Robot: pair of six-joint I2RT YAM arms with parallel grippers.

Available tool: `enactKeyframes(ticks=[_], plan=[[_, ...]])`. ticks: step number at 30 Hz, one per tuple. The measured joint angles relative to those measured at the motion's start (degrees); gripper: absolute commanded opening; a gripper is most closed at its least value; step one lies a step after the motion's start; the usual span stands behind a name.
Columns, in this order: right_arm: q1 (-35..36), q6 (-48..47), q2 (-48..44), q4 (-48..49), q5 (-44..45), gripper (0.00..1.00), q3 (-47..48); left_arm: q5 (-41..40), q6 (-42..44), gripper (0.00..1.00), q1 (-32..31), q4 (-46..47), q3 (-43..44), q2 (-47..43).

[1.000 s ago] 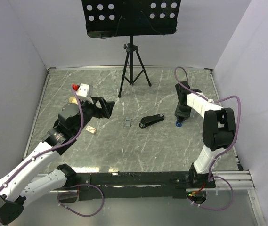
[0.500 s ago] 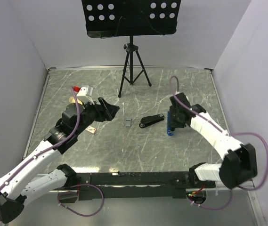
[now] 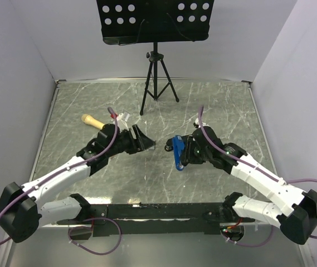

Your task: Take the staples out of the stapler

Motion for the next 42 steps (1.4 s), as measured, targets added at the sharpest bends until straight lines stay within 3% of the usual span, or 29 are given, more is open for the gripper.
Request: enactKeyframes(ticks=[16,32,42], plan=[[6.7,8.2,-5.0,11.8,-1.4,0.00,-3.6,2.0,-3.1,0.57,-6.6,8.9,-0.1,8.1],[7.9,9.0,-5.6,12.6,3.0,0.00,-5.2,1.5,-5.7,0.38,-11.5,11.6,-0.1,12.3],[8.1,8.9,-5.7,13.4,3.0,0.00,-5.5,-1.4,-5.7,0.48,-12.0,9.1,-0.1,12.8]])
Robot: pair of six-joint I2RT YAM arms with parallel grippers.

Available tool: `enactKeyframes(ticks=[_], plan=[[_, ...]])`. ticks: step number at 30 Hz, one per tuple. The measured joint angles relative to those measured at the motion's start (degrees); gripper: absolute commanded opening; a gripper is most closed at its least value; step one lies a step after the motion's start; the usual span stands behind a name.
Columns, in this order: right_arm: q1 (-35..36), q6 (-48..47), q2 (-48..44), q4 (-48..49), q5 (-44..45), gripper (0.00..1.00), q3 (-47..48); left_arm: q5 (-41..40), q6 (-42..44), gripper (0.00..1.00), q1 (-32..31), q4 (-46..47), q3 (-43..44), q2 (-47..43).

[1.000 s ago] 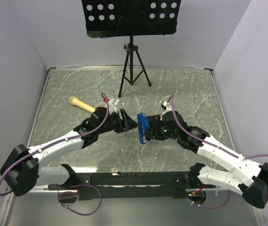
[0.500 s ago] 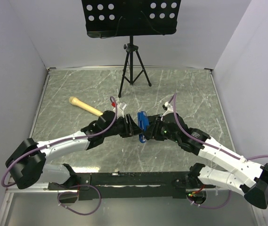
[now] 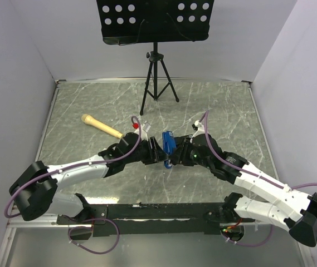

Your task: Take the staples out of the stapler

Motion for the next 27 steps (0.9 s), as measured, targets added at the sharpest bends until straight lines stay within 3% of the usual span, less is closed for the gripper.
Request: enactKeyframes(ticks=[4,8,9,10,13,16,25,27], plan=[[0.0,-0.3,0.0,1.1,-0.8,0.00,-0.3,1.6,-0.5,0.44,0.0,1.7,0.0,2.1],[0.0,-0.4,0.0,2.0,-1.5,0.02,-1.5,3.7,-2.8,0.11,0.0,4.4,-1.2,2.8],[0.1,-0.4,0.0,2.1,-1.7,0.09,-1.7,4.3,-3.2,0.06,0.0,5.4,-1.5,2.7],[0.2,-0.5,0.0,1.9,-1.8,0.27,-1.8,4.6,-4.0,0.02,0.0,6.1,-1.9,2.7],[0.2,-0.4,0.0,2.1,-1.7,0.52,-1.9,4.9,-5.7,0.01,0.3,7.5,-2.3,2.5],[0.2,-0.2,-0.3,3.8,-2.1,0.66,-3.0,4.9,-6.6,0.01,0.3,7.8,-2.6,2.0],[0.3,1.1,-1.1,10.4,-3.9,0.58,-8.4,5.4,-8.0,0.01,-0.1,7.3,-2.7,2.0],[0.3,1.4,-1.1,10.9,-3.9,0.49,-8.4,5.4,-8.3,0.01,-0.1,7.6,-2.7,2.0]])
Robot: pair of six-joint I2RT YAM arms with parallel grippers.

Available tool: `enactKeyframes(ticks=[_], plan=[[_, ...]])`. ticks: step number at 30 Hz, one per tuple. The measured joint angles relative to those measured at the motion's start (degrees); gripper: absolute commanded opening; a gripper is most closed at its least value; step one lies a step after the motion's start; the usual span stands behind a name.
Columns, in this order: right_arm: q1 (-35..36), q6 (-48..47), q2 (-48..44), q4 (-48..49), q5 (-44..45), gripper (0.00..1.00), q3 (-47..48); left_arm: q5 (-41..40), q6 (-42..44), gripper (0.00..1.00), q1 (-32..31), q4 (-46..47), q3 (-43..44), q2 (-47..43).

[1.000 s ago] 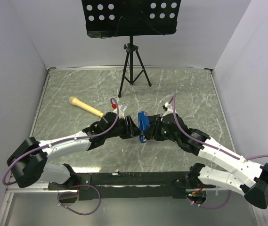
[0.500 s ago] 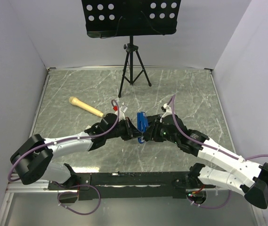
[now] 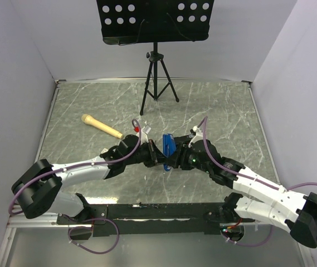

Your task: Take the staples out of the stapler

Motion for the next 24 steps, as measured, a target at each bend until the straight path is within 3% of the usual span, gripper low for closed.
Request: enactKeyframes(ticks=[2,6,11,19,24], plan=[[0.0,0.4,0.0,0.1,0.0,0.42,0.0,0.0,-0.3,0.01,0.0,0.0,0.0,0.0],[0.0,2.1,-0.3,-0.3,0.9,0.40,-0.1,-0.3,-0.4,0.01,0.0,0.0,0.0,0.0],[0.4,4.2,-1.8,-4.3,2.8,0.30,0.7,-1.2,1.2,0.01,-0.8,-1.1,0.7,0.0],[-1.9,-0.3,-6.8,-12.1,4.8,0.24,6.7,-5.2,11.8,0.01,-1.1,-2.8,-1.0,-6.0],[-6.6,-4.0,-8.1,-11.8,-2.1,0.24,7.4,-6.7,17.8,0.01,-1.0,-2.8,-5.3,-12.2]])
